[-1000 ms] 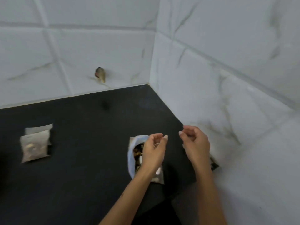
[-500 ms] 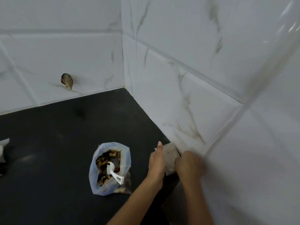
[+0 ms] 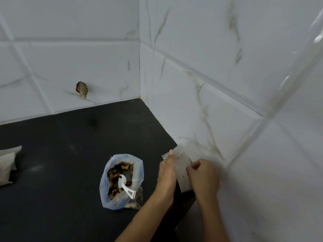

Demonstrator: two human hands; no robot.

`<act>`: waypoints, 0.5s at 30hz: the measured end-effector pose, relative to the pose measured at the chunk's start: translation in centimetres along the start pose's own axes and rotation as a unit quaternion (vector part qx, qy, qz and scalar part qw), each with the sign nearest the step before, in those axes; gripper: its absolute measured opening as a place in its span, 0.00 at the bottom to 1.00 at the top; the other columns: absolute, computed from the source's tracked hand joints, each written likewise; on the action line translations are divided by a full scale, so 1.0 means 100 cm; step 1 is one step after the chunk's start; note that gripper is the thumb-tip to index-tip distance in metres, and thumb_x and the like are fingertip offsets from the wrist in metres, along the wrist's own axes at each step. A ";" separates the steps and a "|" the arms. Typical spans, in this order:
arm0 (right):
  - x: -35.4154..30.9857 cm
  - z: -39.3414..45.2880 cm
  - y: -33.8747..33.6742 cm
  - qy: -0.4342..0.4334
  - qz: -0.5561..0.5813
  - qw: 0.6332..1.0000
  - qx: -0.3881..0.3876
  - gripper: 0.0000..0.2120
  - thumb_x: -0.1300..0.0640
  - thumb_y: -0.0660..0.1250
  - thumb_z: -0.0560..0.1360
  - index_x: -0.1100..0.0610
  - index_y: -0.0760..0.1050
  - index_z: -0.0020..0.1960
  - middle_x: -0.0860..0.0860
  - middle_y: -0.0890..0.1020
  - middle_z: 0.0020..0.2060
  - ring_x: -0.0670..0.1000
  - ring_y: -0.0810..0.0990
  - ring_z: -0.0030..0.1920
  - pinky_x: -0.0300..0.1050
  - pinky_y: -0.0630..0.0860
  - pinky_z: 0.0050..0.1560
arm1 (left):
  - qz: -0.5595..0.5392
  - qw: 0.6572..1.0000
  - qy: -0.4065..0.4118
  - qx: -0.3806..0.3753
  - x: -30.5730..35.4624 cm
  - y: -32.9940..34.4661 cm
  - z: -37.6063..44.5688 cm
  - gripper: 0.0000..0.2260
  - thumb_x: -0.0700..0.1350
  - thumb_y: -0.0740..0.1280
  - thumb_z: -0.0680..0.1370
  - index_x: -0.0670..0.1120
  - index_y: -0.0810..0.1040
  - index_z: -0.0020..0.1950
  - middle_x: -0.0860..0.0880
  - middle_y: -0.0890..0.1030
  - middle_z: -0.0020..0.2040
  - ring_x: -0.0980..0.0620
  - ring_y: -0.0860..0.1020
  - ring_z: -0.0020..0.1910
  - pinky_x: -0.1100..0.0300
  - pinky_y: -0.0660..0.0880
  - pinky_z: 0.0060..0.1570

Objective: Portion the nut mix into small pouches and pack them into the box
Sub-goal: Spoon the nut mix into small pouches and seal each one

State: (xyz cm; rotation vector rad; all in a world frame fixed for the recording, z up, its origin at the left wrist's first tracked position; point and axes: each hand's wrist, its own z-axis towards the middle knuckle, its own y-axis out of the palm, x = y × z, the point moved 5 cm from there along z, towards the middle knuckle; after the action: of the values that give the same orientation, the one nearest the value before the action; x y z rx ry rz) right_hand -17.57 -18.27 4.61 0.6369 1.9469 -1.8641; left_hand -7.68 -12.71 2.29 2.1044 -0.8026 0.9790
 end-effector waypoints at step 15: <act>-0.159 -0.101 0.088 -0.139 0.333 0.846 -0.392 0.05 0.62 0.67 0.75 0.56 0.81 0.49 0.54 0.85 0.44 0.53 0.84 0.48 0.50 0.80 0.53 | 0.047 0.952 0.301 0.021 0.105 -0.194 -0.049 0.24 0.41 0.79 0.64 0.46 0.78 0.58 0.45 0.83 0.49 0.53 0.83 0.49 0.63 0.79 0.44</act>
State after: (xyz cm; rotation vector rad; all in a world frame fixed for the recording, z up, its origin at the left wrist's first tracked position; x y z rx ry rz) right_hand 0.98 -9.03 6.67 0.6046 1.7492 -0.6094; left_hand 10.46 -0.09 7.15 1.6555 -0.5665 1.5907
